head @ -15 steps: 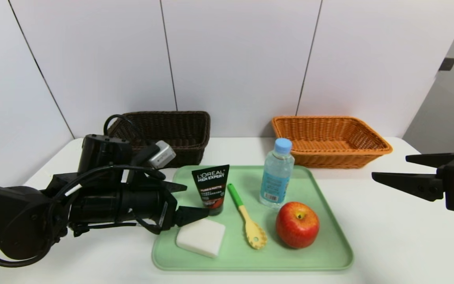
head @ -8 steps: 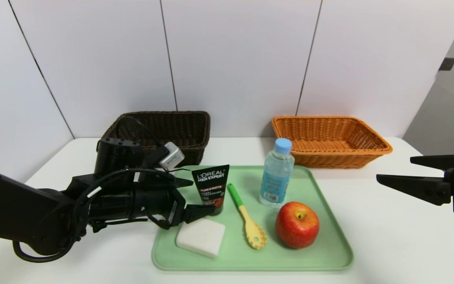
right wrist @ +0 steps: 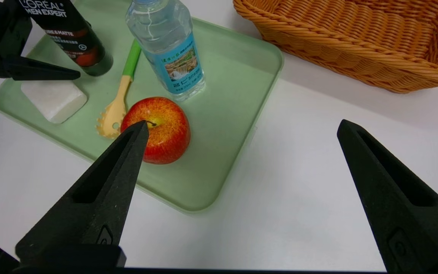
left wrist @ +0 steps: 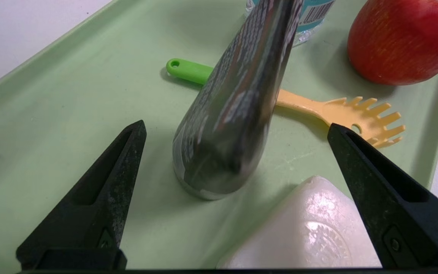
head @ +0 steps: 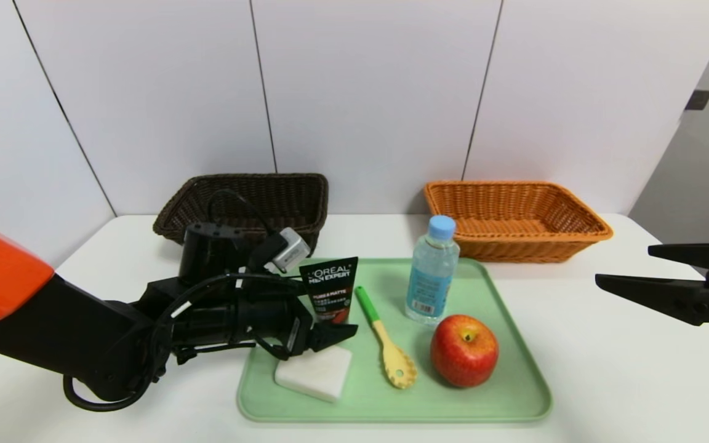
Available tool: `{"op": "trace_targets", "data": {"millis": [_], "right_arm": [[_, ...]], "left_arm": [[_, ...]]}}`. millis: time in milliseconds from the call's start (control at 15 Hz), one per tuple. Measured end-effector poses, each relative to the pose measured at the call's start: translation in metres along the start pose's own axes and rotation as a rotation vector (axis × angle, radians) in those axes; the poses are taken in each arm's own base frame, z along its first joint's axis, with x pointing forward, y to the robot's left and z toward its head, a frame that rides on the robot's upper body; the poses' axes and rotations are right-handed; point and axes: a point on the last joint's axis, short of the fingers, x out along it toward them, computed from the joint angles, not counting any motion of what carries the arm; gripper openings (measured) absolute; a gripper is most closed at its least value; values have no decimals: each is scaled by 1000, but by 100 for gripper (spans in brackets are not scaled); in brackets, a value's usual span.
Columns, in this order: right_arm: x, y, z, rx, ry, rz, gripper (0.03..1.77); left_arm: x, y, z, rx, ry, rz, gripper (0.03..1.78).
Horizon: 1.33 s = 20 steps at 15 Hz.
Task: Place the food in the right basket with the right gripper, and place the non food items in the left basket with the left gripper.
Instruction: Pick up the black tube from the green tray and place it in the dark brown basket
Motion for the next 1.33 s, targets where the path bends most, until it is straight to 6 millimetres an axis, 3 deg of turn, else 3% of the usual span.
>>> {"op": "trace_targets", "data": {"millis": [467, 1067, 1333], "right_arm": [[-2, 1, 0, -1, -7, 0, 171], [-3, 1, -1, -1, -10, -2, 171], [-3, 1, -1, -1, -9, -2, 171]], "left_arm": [[19, 2, 4, 0, -17, -20, 169], [22, 3, 2, -7, -14, -20, 53], [19, 2, 4, -12, -17, -16, 53]]}}
